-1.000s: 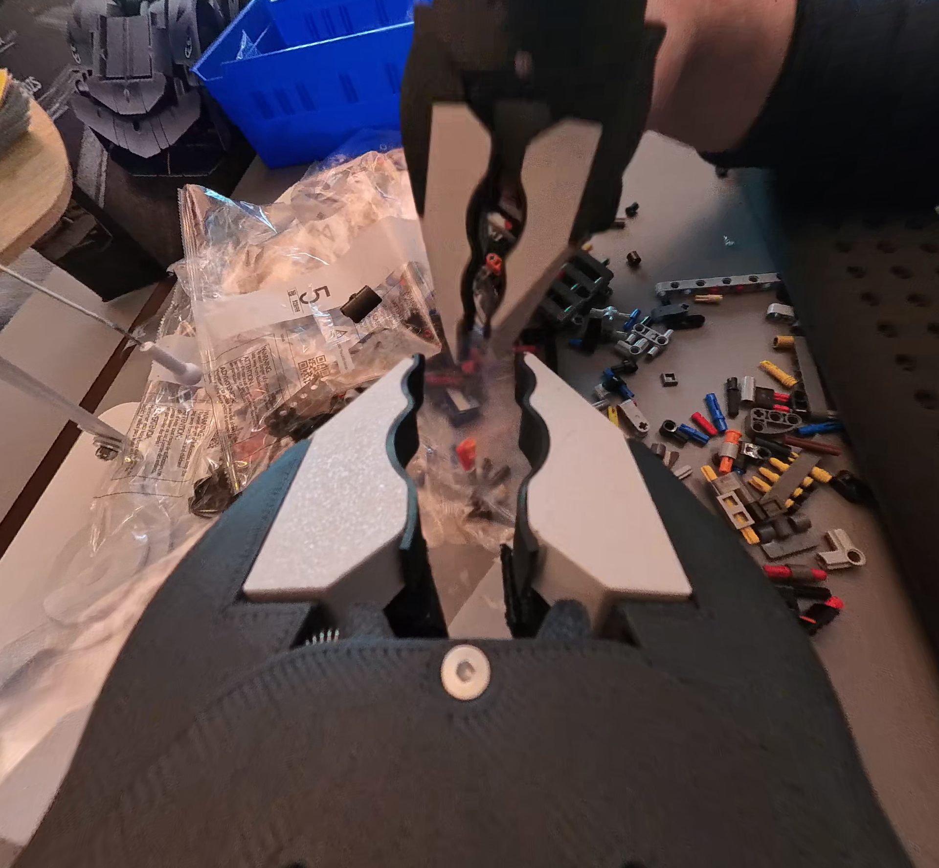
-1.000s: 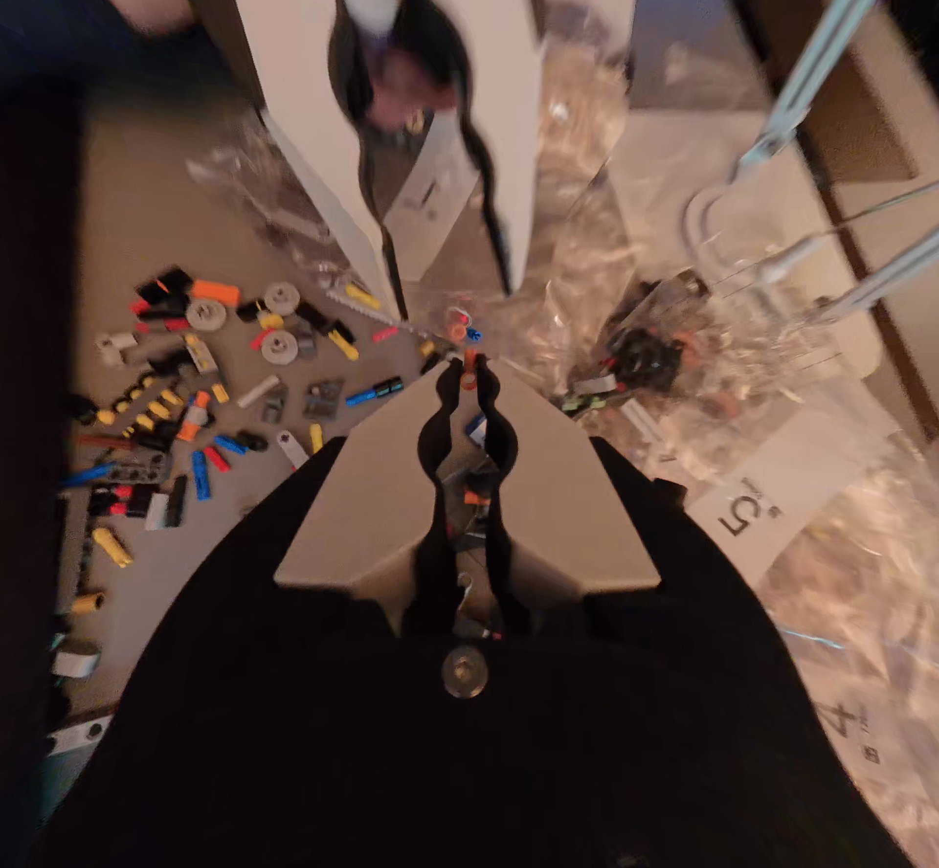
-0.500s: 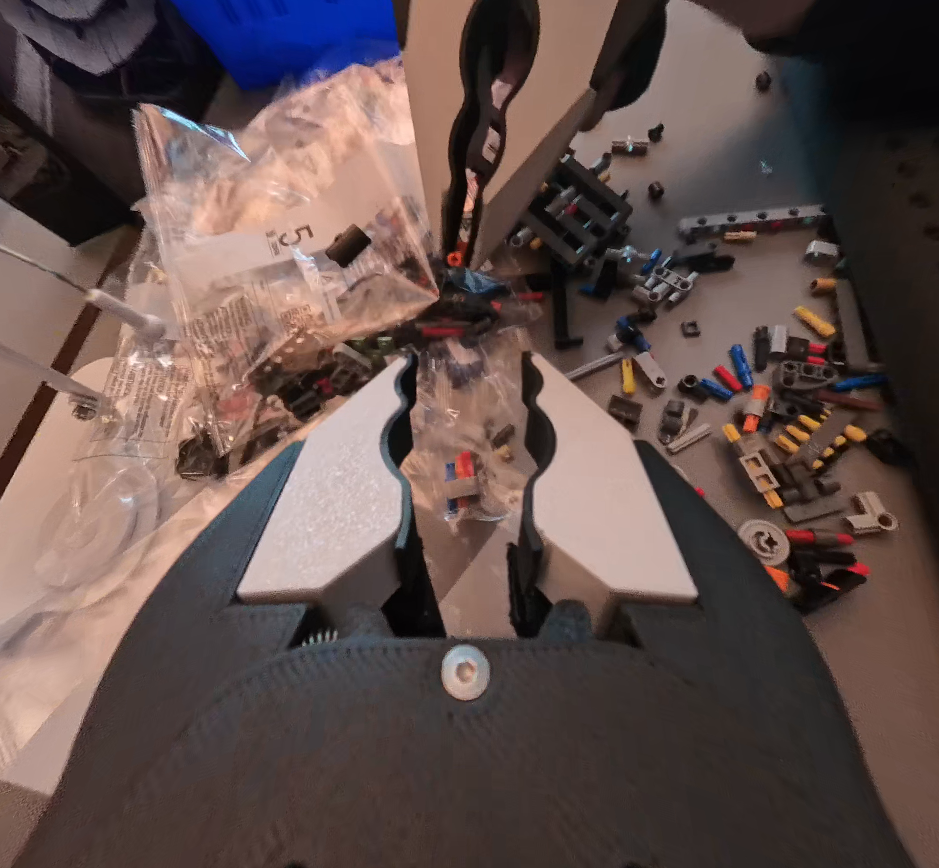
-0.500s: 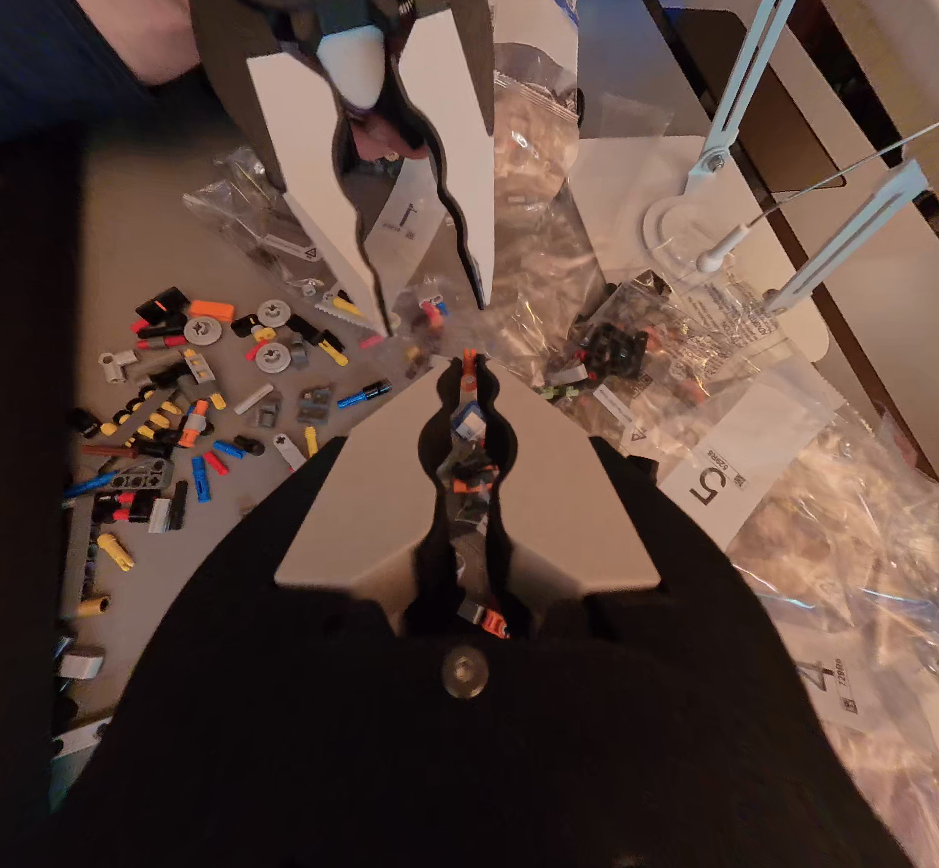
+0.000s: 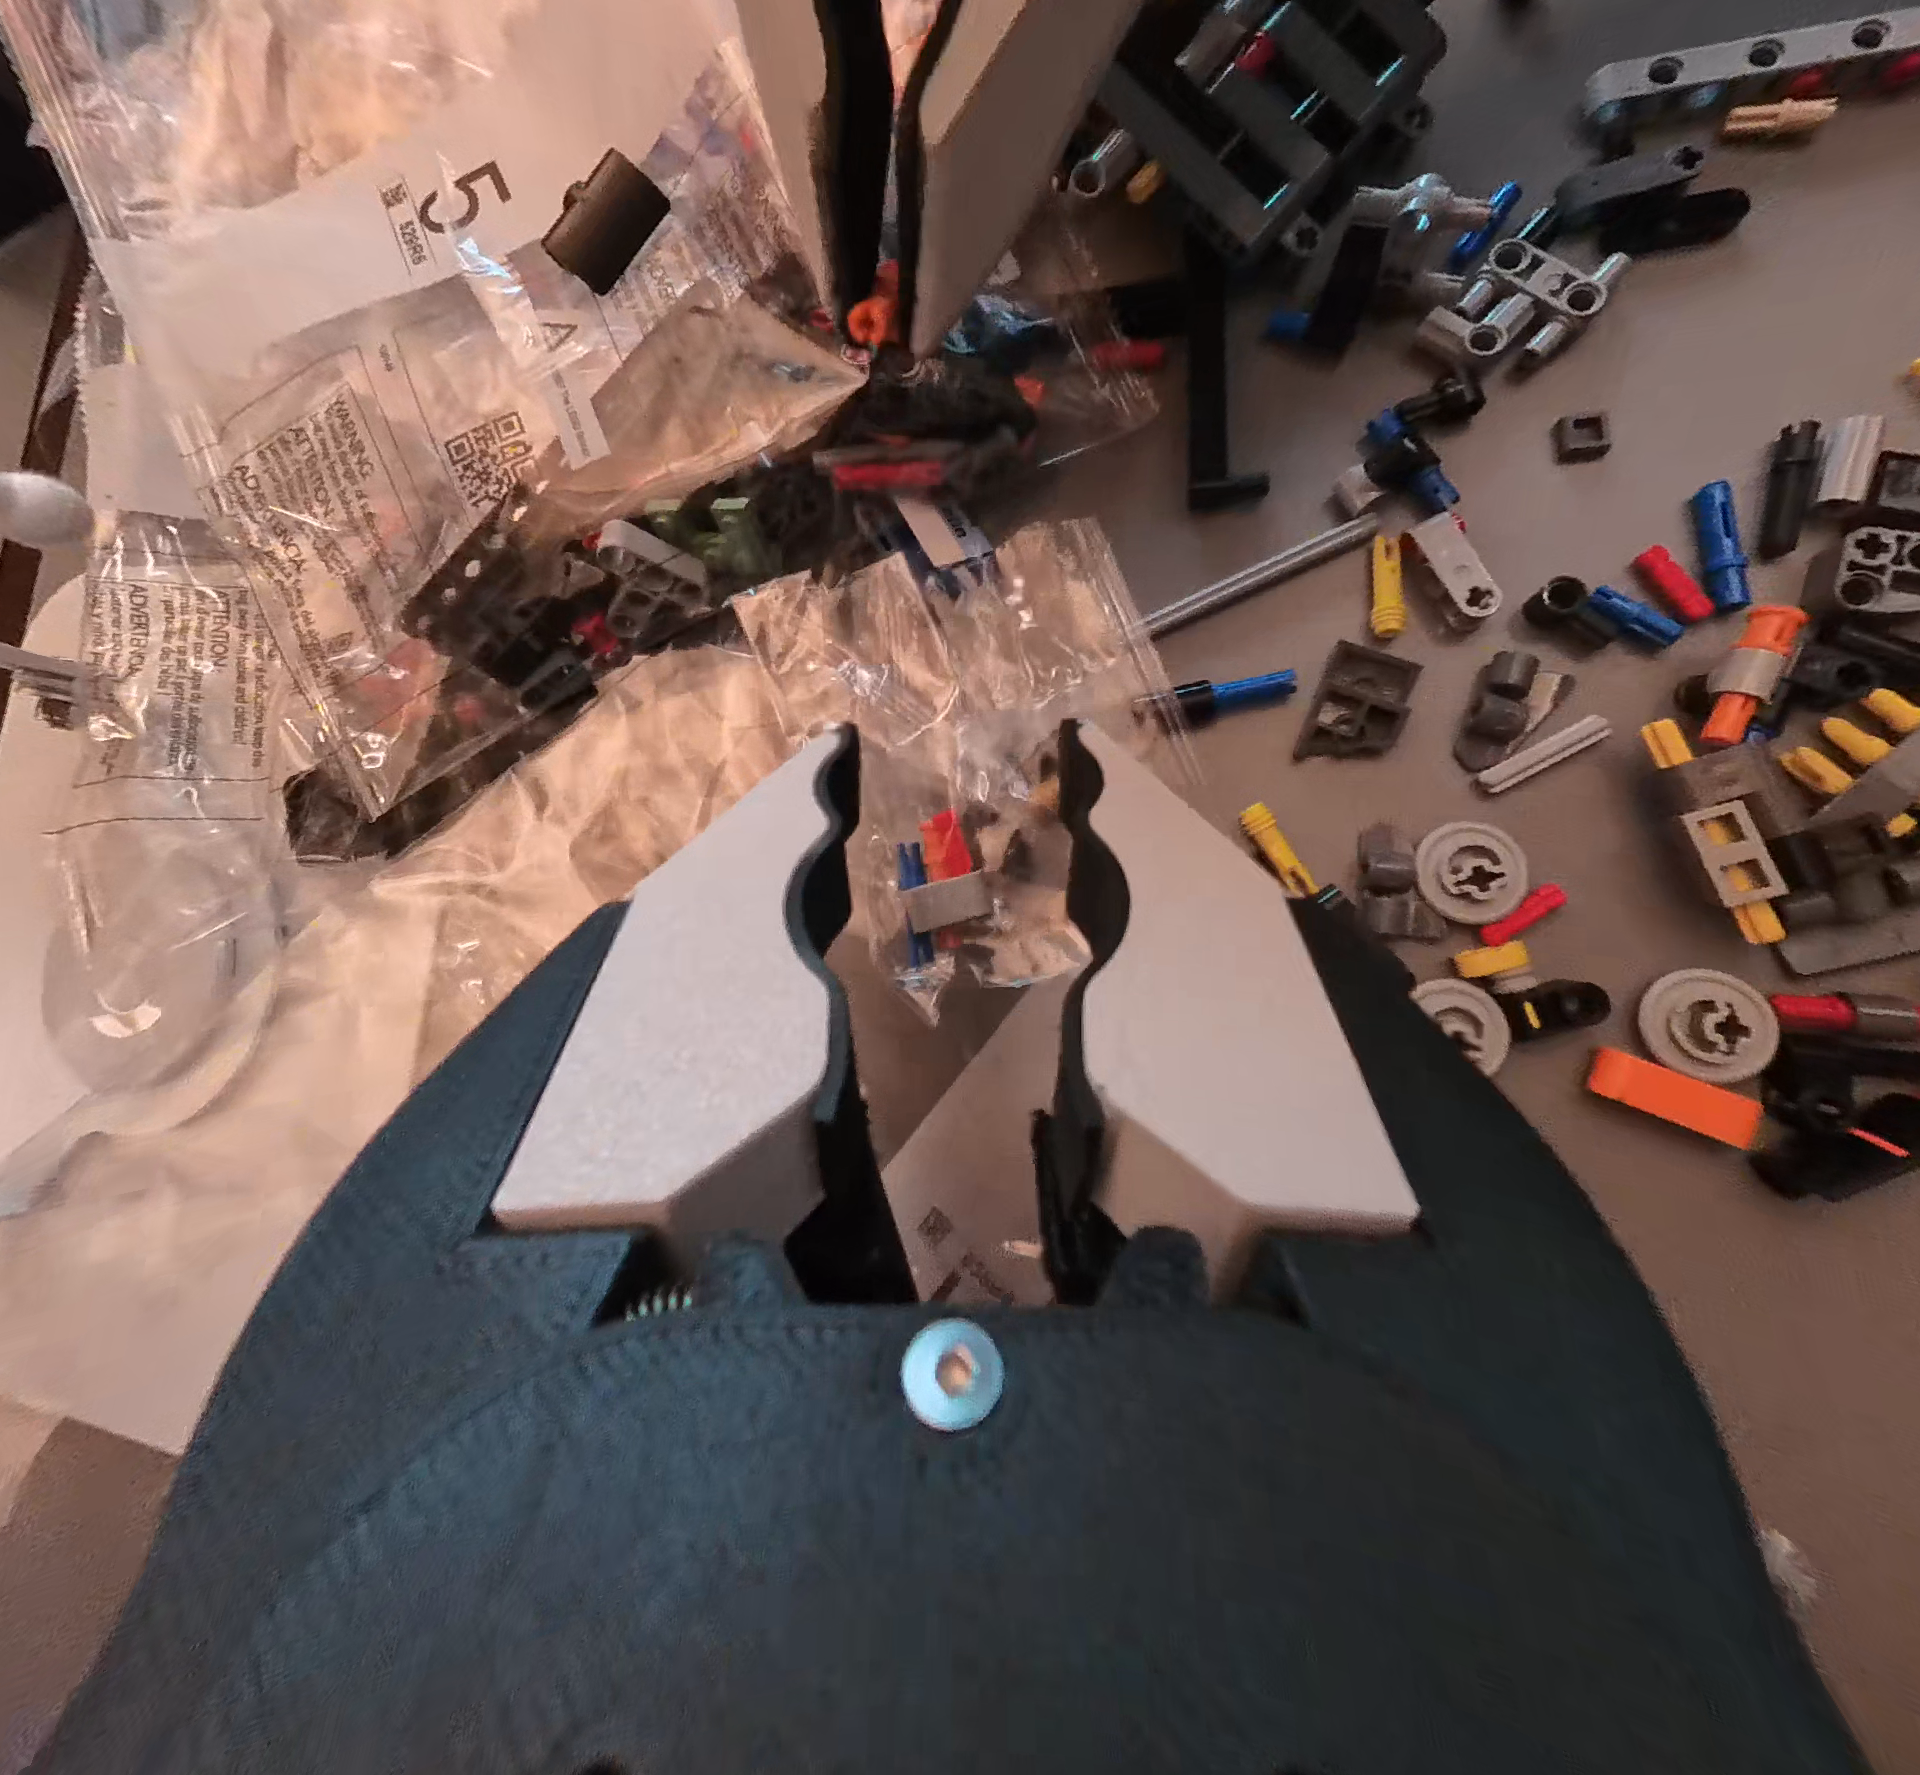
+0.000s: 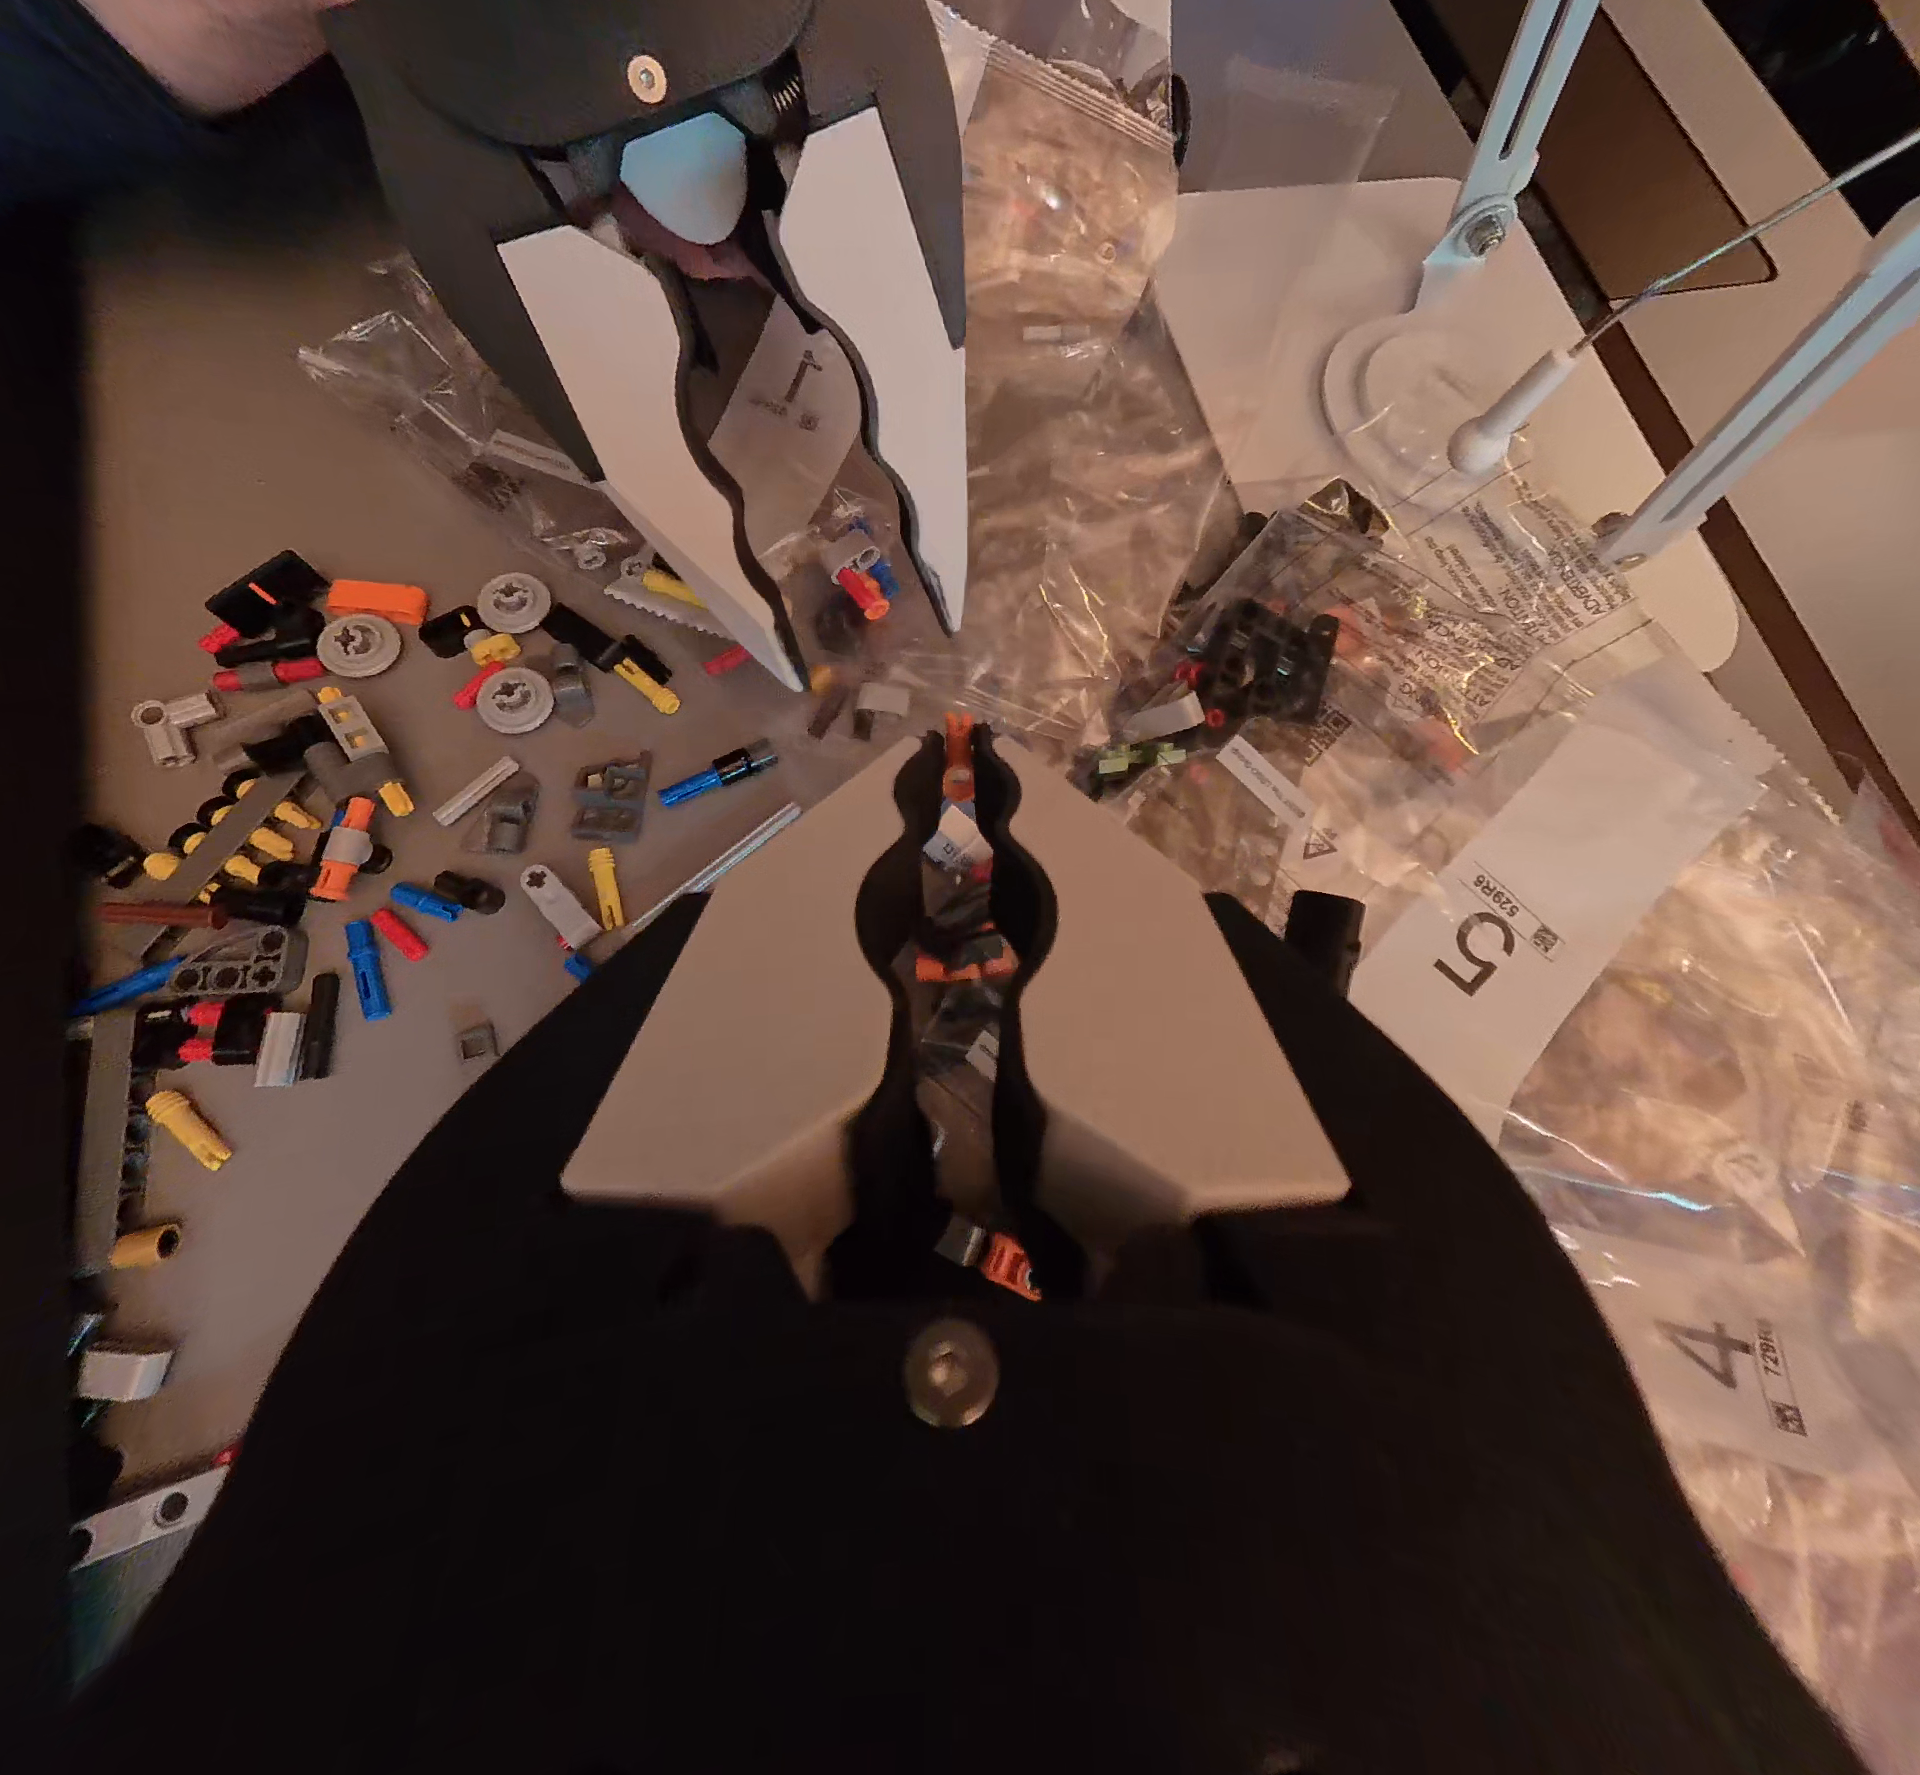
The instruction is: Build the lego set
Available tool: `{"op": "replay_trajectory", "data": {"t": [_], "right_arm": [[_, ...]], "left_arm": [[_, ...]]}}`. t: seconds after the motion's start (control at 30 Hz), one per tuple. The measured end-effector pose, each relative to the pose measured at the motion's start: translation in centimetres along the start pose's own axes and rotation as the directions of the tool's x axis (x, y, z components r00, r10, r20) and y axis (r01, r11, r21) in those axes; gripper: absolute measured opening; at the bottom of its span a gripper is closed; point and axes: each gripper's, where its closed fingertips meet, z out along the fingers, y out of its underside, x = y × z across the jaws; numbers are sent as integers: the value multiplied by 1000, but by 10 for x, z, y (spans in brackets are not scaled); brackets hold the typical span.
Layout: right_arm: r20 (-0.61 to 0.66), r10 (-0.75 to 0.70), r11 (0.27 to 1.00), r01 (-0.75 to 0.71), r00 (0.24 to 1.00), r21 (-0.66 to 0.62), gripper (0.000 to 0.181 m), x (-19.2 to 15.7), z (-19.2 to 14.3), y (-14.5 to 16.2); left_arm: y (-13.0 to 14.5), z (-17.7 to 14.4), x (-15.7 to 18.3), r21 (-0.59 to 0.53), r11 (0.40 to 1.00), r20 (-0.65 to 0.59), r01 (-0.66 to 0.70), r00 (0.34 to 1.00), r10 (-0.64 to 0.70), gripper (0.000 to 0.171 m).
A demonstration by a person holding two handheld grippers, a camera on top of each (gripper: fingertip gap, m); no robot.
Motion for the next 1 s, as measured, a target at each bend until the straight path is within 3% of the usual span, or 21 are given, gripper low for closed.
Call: {"op": "replay_trajectory", "data": {"t": [0.3, 0.53, 1.0], "right_arm": [[6, 10, 999, -10, 1000, -45, 3, 0, 7, 10], [3, 9, 998, -9, 1000, -64, 3, 0, 11, 13], [-38, 0, 998, 2, 999, 61, 3, 7, -7, -10]], "left_arm": [[6, 2, -4, -9, 1000, 9, -9, 1000, 9, 0], [-5, -9, -7, 51, 999, 24, -12, 1000, 11, 0], [-48, -49, -10, 387, 921, -24, 50, 999, -44, 0]]}}
